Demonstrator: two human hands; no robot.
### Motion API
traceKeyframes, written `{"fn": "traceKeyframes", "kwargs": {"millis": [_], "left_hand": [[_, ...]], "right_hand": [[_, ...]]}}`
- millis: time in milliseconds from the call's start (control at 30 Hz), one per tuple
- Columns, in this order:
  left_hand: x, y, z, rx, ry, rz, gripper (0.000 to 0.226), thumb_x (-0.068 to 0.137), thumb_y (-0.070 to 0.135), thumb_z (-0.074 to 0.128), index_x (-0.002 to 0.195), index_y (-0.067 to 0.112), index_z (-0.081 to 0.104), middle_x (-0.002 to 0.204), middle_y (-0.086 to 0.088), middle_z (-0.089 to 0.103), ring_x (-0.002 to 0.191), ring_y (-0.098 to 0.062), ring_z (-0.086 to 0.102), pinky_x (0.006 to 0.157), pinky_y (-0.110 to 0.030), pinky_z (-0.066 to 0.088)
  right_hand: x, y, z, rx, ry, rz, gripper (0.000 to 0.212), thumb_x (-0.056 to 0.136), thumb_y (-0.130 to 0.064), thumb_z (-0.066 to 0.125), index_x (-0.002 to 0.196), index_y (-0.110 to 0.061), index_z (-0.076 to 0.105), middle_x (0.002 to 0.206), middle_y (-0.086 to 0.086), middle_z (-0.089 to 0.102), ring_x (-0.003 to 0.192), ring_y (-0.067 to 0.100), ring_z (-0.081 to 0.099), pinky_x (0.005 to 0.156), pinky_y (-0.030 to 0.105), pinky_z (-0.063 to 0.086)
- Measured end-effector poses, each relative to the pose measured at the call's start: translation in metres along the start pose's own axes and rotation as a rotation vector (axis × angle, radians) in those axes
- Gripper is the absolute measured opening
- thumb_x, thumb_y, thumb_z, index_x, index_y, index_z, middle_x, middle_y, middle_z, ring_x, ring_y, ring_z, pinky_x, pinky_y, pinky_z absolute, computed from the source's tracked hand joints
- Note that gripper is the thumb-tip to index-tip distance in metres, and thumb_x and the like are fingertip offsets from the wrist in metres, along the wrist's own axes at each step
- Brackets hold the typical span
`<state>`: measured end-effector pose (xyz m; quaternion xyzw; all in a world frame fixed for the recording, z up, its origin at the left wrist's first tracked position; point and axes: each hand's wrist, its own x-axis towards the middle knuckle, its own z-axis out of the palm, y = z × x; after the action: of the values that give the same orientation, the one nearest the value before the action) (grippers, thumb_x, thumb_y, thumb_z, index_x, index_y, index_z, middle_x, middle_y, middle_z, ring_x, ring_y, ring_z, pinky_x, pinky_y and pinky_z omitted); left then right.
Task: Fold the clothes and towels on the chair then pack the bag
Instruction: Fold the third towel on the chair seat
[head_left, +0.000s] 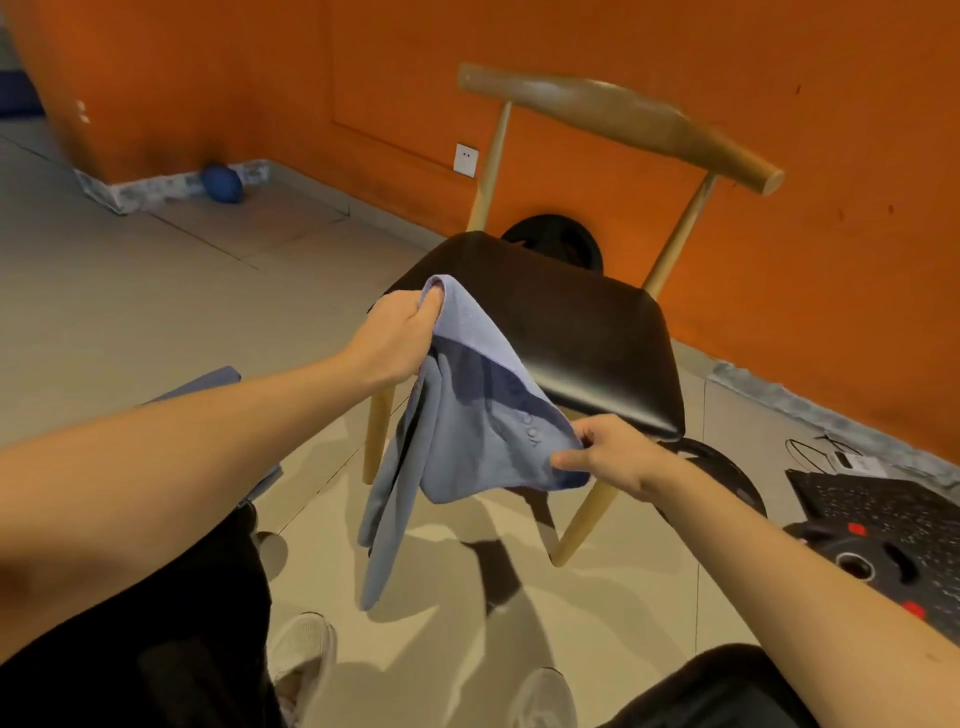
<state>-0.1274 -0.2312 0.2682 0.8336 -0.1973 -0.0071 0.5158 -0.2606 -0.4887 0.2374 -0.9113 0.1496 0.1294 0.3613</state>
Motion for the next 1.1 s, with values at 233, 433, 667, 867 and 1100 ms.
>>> {"fn": "traceKeyframes", "kwargs": {"millis": [233, 433, 667, 867, 1100], "left_hand": [[0.015, 0.002, -0.026, 0.396, 0.089, 0.067, 0.05, 0.112, 0.039, 0.022, 0.1, 0.014, 0.064, 0.094, -0.008, 0.061, 0.089, -0.027, 0.057, 0.077, -0.037, 0.046], [0.025, -0.003, -0.034, 0.088, 0.061, -0.046, 0.05, 0.11, 0.032, 0.034, 0.087, -0.003, 0.061, 0.082, -0.01, 0.06, 0.072, -0.019, 0.048, 0.067, -0.031, 0.038], [0.052, 0.016, -0.048, -0.032, -0.15, -0.003, 0.027, 0.108, 0.029, 0.046, 0.112, 0.019, 0.071, 0.113, 0.003, 0.066, 0.103, -0.016, 0.061, 0.087, -0.032, 0.053], [0.098, 0.036, -0.042, -0.238, -0.024, -0.127, 0.052, 0.095, 0.056, 0.06, 0.099, 0.007, 0.075, 0.094, -0.009, 0.075, 0.087, -0.023, 0.07, 0.081, -0.04, 0.054], [0.179, 0.053, -0.02, -0.211, 0.112, -0.111, 0.031, 0.101, 0.037, 0.059, 0.09, 0.01, 0.069, 0.085, -0.013, 0.064, 0.073, -0.022, 0.056, 0.063, -0.029, 0.041]], "right_hand": [[-0.01, 0.002, -0.018, 0.581, 0.191, 0.008, 0.024, 0.105, -0.025, 0.056, 0.115, -0.009, 0.069, 0.11, 0.016, 0.071, 0.105, 0.032, 0.069, 0.091, 0.038, 0.059], [-0.006, -0.019, -0.037, 0.822, 0.333, -0.042, 0.026, 0.107, -0.026, 0.051, 0.117, -0.01, 0.07, 0.11, 0.014, 0.072, 0.096, 0.025, 0.068, 0.078, 0.033, 0.059], [0.01, -0.043, -0.086, 0.882, 0.283, 0.029, 0.023, 0.102, -0.016, 0.061, 0.117, -0.003, 0.07, 0.116, 0.02, 0.073, 0.103, 0.035, 0.068, 0.095, 0.05, 0.055], [0.022, -0.05, -0.142, 1.022, 0.252, 0.076, 0.014, 0.086, -0.006, 0.058, 0.073, -0.012, 0.057, 0.067, 0.004, 0.059, 0.056, 0.017, 0.055, 0.057, 0.028, 0.04], [0.075, -0.063, -0.195, 1.144, 0.414, -0.044, 0.02, 0.092, -0.013, 0.065, 0.111, -0.009, 0.061, 0.092, 0.01, 0.068, 0.073, 0.024, 0.067, 0.068, 0.036, 0.054]]}}
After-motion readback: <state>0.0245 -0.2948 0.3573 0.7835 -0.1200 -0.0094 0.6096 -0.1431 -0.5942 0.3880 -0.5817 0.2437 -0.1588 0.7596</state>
